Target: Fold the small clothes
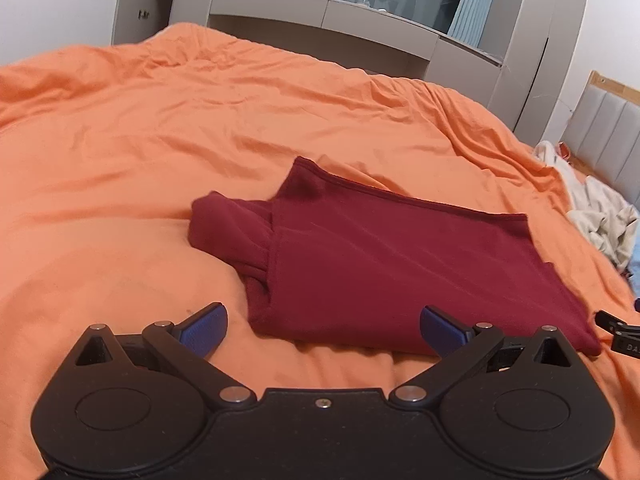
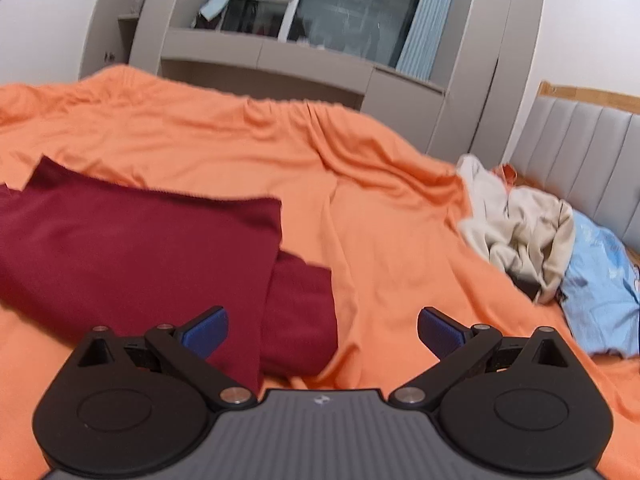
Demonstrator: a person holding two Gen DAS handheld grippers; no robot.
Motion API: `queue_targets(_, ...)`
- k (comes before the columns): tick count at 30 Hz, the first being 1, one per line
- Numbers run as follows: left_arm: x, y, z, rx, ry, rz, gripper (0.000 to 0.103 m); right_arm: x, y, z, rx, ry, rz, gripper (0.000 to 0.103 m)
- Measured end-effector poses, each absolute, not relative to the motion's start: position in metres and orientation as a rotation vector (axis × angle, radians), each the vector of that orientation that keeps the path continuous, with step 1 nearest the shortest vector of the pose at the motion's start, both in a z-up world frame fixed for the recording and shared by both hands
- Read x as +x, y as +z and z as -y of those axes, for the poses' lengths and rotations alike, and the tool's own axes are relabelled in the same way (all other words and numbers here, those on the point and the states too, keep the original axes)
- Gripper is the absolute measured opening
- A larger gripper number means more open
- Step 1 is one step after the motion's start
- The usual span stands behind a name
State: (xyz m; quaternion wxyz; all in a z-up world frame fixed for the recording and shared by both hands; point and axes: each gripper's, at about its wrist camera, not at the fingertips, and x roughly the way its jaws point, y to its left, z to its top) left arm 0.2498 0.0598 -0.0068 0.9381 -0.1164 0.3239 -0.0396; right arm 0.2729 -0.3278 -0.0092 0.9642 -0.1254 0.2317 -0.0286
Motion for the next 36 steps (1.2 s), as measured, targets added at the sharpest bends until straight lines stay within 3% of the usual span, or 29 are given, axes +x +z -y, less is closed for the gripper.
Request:
queue_targets(6, 0.249, -0.013, -0.062, -0.383, -0.202, -0.701, 0.102, 0.271, -0.008, 0.319, -0.284, -0.027, -0.427, 0.103)
queue_targets(36, 0.296, -0.034, -0.062, -0.468, -0.132, -0.703, 0.102, 0.281, -0.015, 0.279, -0.421, 0.119, -0.423, 0.103)
